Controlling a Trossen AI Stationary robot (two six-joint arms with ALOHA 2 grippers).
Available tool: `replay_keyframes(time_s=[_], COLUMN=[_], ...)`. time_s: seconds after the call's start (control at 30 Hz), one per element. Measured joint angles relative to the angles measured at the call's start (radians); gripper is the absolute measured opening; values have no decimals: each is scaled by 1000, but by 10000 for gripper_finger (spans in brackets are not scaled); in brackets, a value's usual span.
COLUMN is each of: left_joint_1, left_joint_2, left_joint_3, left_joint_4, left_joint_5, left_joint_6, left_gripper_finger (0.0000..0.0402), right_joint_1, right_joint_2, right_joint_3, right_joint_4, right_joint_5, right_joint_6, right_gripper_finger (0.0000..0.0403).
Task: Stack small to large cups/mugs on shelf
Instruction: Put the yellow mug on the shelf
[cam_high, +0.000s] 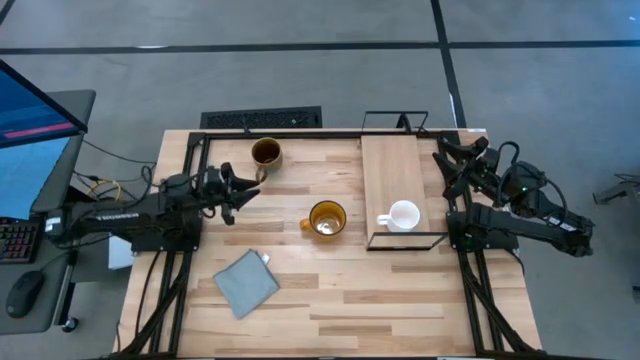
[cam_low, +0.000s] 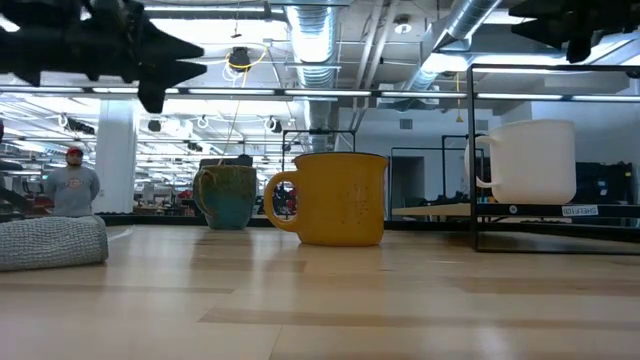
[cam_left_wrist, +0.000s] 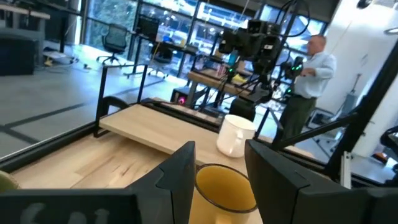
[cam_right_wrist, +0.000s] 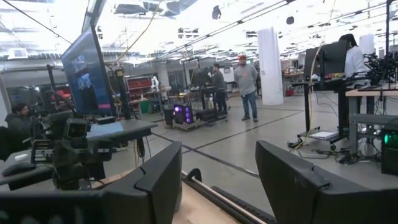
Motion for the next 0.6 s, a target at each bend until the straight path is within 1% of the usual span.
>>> replay_keyframes(time_s=[0.2,0.43,0.53,0.6], left_joint_1=[-4,-4,-4,-4], left_joint_2=[101,148,154,154], left_joint_3=[46,47,47,47], left_joint_4=[-1,-10,-10,-10], left_joint_5=[-16,-16,-16,-13], left_joint_6=[-42,-15,-16,-19], left_gripper_finger=[130,131,141,155], right_joint_1=[0,0,0,0], right_joint_2=[0,0,0,0], right_joint_3=[0,0,0,0], right_joint_4=[0,-1,-4,-4], right_joint_5=[0,0,0,0], right_joint_6=[0,0,0,0], right_gripper_finger=[226,226,226,226])
